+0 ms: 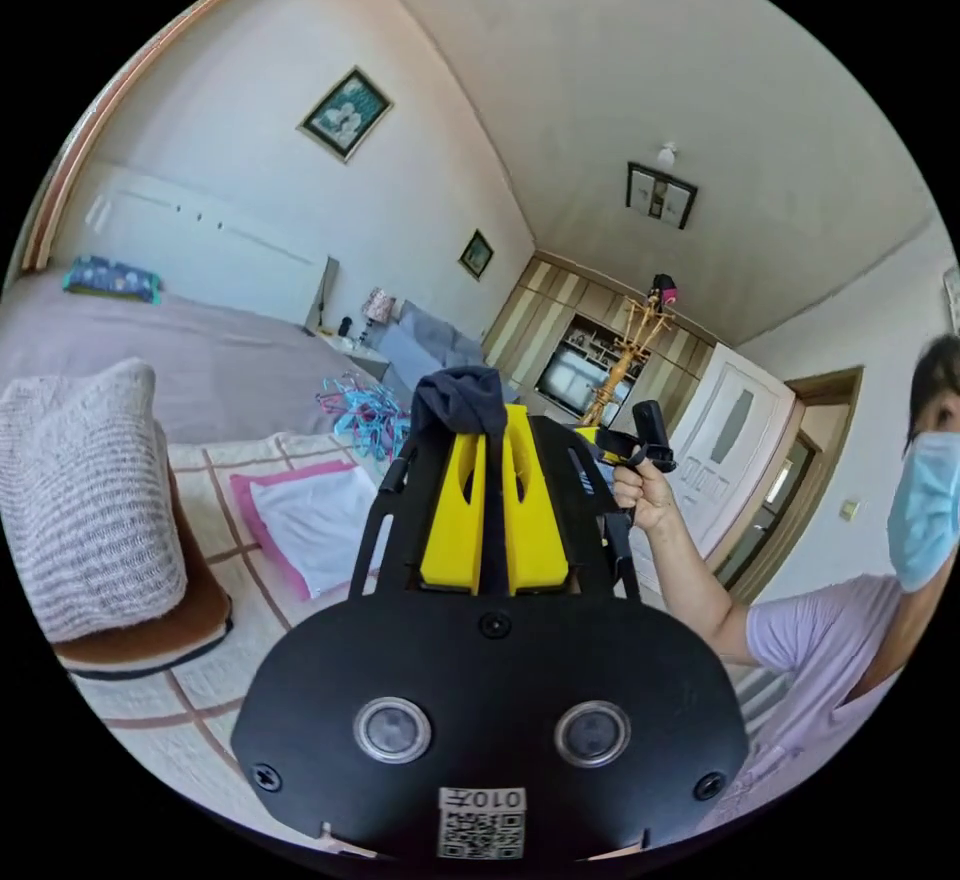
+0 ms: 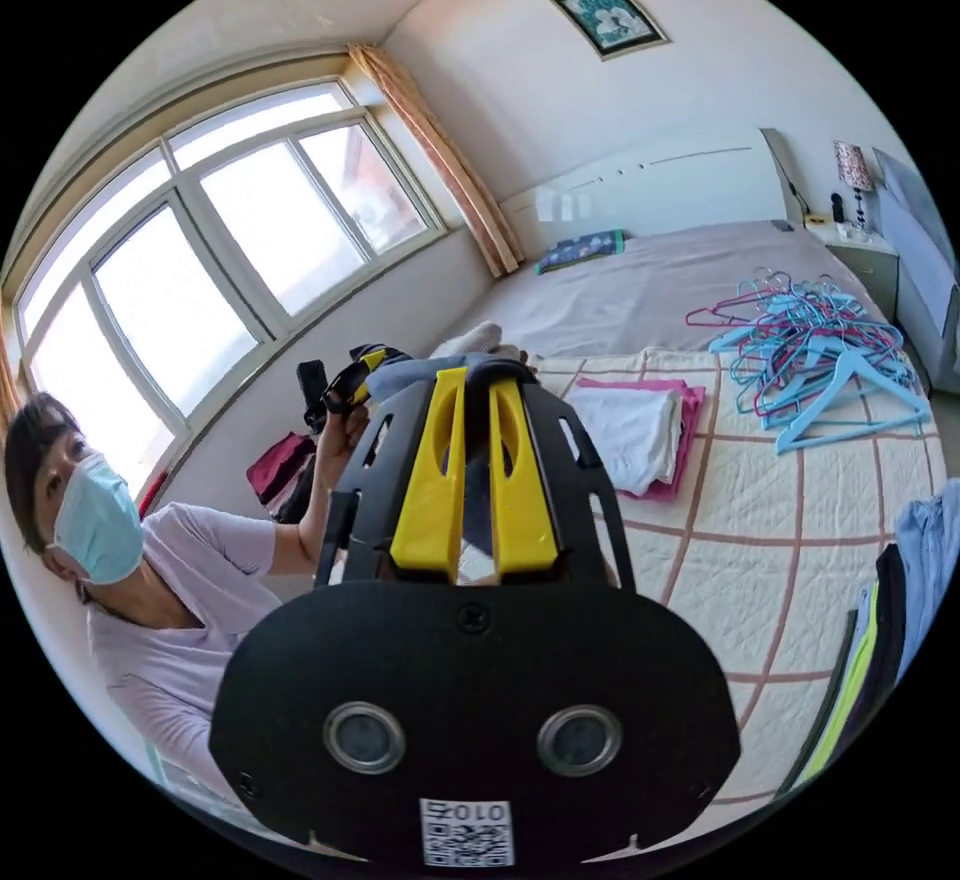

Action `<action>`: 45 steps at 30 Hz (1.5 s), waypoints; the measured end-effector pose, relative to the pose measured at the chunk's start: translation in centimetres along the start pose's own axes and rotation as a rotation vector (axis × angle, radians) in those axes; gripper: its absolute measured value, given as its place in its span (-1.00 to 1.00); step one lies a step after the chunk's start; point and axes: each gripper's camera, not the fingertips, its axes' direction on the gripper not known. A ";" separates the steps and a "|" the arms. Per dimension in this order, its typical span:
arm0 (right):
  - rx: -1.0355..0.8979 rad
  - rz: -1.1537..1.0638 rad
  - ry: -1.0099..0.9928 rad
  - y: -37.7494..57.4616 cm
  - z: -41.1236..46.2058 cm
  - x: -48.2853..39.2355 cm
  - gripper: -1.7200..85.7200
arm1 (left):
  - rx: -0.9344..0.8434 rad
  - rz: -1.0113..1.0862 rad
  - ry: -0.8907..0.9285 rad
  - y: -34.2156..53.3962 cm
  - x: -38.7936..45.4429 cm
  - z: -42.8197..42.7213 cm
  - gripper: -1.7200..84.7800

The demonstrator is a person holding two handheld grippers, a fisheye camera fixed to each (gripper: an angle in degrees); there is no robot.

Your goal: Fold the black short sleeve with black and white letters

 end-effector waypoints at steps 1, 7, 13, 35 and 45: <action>-0.013 0.032 -0.009 -0.2 0.7 0.9 -0.84 | -0.034 -0.066 0.000 -0.3 -1.7 1.2 -0.82; 0.128 -0.015 -0.003 -4.9 1.8 2.8 -0.83 | -0.021 -0.046 -0.060 -6.7 -2.4 2.6 -0.83; 0.074 0.096 -0.004 -6.5 7.3 7.5 -0.83 | -0.082 -0.213 -0.198 -5.5 -6.5 5.3 -0.89; -0.107 0.244 0.403 14.1 18.0 0.8 -0.89 | -0.438 0.138 -0.441 7.4 13.8 -9.7 -0.95; 0.112 -0.065 0.633 35.0 21.8 -28.9 -0.90 | -0.226 0.593 -0.905 14.5 36.7 -40.8 -0.96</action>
